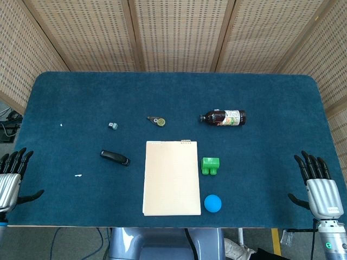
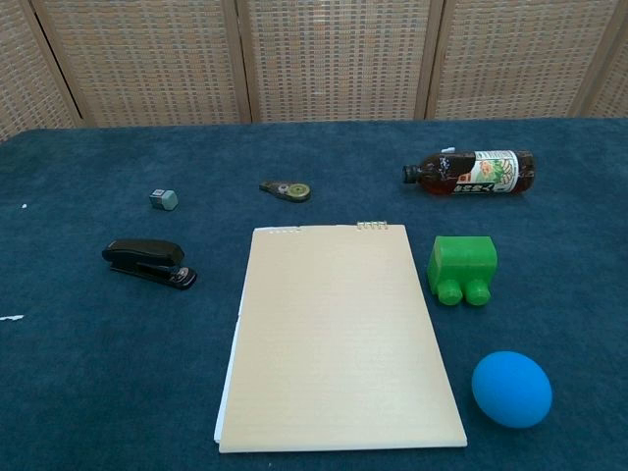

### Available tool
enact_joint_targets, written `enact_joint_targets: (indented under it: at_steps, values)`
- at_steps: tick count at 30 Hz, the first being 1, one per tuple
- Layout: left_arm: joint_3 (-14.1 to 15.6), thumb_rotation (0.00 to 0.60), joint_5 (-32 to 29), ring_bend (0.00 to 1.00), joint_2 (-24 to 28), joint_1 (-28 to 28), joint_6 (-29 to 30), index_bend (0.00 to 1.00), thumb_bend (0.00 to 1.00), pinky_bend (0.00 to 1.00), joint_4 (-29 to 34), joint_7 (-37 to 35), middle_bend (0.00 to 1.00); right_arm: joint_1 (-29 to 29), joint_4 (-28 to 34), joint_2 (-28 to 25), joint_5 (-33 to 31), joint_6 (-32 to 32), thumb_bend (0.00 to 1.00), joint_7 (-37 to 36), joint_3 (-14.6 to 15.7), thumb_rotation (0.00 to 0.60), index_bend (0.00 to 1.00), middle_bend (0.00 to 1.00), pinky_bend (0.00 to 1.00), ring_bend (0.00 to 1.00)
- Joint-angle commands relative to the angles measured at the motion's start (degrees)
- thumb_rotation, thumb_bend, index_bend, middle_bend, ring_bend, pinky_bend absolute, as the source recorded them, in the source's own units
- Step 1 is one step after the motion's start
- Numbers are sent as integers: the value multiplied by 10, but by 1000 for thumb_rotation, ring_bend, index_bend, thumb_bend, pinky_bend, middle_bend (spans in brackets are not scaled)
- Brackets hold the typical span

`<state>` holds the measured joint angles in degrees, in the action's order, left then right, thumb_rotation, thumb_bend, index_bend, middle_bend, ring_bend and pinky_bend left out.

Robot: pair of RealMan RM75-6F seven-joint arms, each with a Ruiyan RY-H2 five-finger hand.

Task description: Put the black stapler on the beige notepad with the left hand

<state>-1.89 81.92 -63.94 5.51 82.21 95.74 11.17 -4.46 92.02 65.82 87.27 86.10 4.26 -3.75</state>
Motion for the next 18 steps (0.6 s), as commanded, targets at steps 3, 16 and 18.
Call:
enact_joint_targets:
  at_steps: [3,16,18]
  values:
    - [-1,600,-3,0,-1,1,-2,0,141,0,-1,3,0,-1,-2,1,0,-2,181,0,0,600,0,0,0,0]
    - [0,600,-6,0,-1,5,-10,0,149,0,-3,1,0,-2,1,1,-1,-11,181,6,5,600,0,0,0,0]
    - [0,600,-6,0,-2,5,-10,0,150,0,-2,3,0,-2,3,0,-1,-11,181,4,5,600,0,0,0,0]
